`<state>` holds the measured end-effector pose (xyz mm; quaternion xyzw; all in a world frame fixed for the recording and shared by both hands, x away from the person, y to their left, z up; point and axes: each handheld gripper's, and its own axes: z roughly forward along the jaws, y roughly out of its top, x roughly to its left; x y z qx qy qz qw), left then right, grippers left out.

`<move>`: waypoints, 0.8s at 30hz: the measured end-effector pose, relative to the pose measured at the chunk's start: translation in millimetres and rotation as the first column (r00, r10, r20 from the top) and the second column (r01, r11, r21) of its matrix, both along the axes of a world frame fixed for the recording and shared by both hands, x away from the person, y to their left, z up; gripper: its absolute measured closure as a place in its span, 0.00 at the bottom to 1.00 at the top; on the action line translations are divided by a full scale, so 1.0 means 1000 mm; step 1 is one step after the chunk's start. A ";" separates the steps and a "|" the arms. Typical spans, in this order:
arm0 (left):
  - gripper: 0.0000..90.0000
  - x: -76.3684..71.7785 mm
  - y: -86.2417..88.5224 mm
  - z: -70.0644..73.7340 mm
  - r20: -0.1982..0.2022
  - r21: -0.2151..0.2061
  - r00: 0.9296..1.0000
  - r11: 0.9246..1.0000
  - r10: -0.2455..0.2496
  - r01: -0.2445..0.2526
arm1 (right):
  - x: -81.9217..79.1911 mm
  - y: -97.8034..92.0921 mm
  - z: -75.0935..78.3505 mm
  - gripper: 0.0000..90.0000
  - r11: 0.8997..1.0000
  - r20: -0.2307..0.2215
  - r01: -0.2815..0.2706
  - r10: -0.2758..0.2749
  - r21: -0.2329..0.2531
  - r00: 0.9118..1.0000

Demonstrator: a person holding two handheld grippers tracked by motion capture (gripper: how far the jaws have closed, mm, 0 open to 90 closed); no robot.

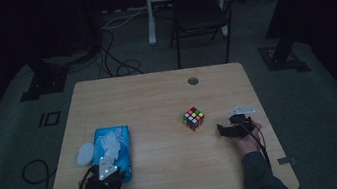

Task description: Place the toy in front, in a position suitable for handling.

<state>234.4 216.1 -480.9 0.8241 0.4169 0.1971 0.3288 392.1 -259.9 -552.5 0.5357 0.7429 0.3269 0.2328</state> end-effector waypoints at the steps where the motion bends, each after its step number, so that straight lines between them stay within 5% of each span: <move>1: 0.79 -0.002 0.005 0.007 0.030 -0.031 1.000 1.000 -0.006 0.007 | 0.000 0.000 0.000 0.17 1.000 0.000 0.000 0.000 0.000 1.000; 7: 0.70 0.008 0.009 0.028 0.103 -0.027 0.995 1.000 0.005 -0.003 | 0.000 0.000 0.000 0.17 1.000 0.000 0.000 0.000 0.000 1.000; 17: 0.66 0.028 0.012 0.035 0.119 -0.047 0.993 0.999 0.029 -0.023 | -0.003 0.013 0.012 0.27 0.995 0.017 -0.084 0.083 0.060 0.996; 18: 0.66 0.029 0.012 0.035 0.119 -0.049 0.992 0.999 0.030 -0.024 | -0.008 0.023 0.024 0.27 0.988 0.067 -0.139 0.134 0.070 0.989; 24: 0.65 0.035 0.011 0.033 0.115 -0.065 0.993 0.997 0.037 -0.030 | -0.003 0.053 0.041 0.23 0.968 0.107 -0.235 0.225 0.088 0.968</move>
